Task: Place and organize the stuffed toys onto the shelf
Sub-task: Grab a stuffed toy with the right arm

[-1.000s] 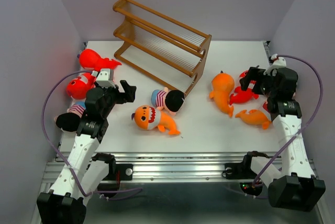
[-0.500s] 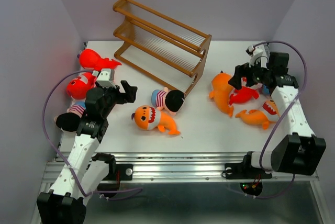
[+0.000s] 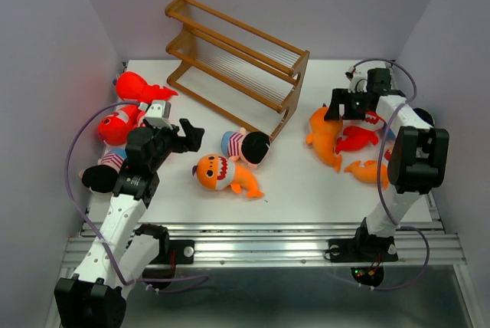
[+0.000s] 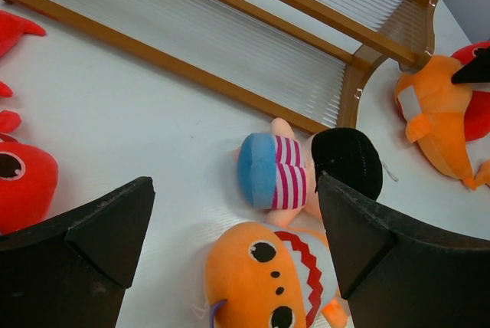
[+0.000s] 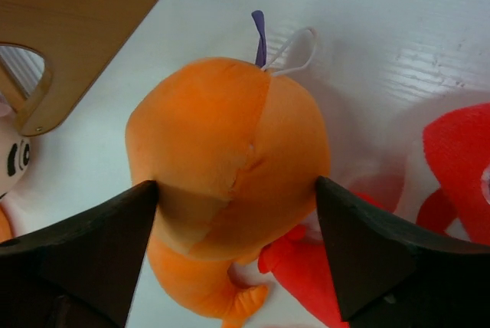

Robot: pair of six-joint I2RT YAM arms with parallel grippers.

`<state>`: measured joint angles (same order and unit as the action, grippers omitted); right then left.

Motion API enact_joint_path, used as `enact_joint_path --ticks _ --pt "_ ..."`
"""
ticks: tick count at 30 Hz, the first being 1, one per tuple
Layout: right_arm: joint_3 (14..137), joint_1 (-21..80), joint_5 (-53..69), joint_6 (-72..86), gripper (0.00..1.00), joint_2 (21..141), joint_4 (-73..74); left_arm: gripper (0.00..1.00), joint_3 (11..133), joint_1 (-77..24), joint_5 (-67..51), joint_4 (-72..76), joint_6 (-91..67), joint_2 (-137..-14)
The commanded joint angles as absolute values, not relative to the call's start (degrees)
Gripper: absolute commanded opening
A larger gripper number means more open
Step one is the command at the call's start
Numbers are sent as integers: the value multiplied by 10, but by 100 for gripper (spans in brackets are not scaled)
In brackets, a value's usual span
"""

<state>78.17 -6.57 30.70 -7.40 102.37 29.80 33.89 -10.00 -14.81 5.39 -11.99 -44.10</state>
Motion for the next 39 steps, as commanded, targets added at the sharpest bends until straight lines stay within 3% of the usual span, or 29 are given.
enact_joint_path --ticks 1,3,4,6,7,10,15,20,30,39 --pt "796 -47 262 -50 82 1042 262 99 367 -100 -178 96 -111 -440" --pt "787 -47 266 -49 70 1053 254 99 364 -100 -194 102 -112 -442" --pt "783 -47 269 -48 51 1054 252 99 364 -100 -200 103 -113 -443" --pt "774 -47 274 -47 34 1052 251 99 363 -100 -223 108 -115 -446" --pt "771 -47 278 -48 21 1049 251 99 362 -100 -232 113 -116 -446" --pt "754 -47 287 -50 1 1014 250 99 358 -101 -265 126 -122 -446" --pt "730 -47 337 -20 1 918 248 99 348 -101 -323 172 -163 -440" --pt "722 -47 391 87 1 785 233 99 306 -125 -359 282 -327 -443" --pt "731 -47 414 292 1 678 144 99 340 -404 -182 380 -417 -504" --pt "641 -52 491 496 1 642 21 99 466 -518 -85 401 -396 -662"
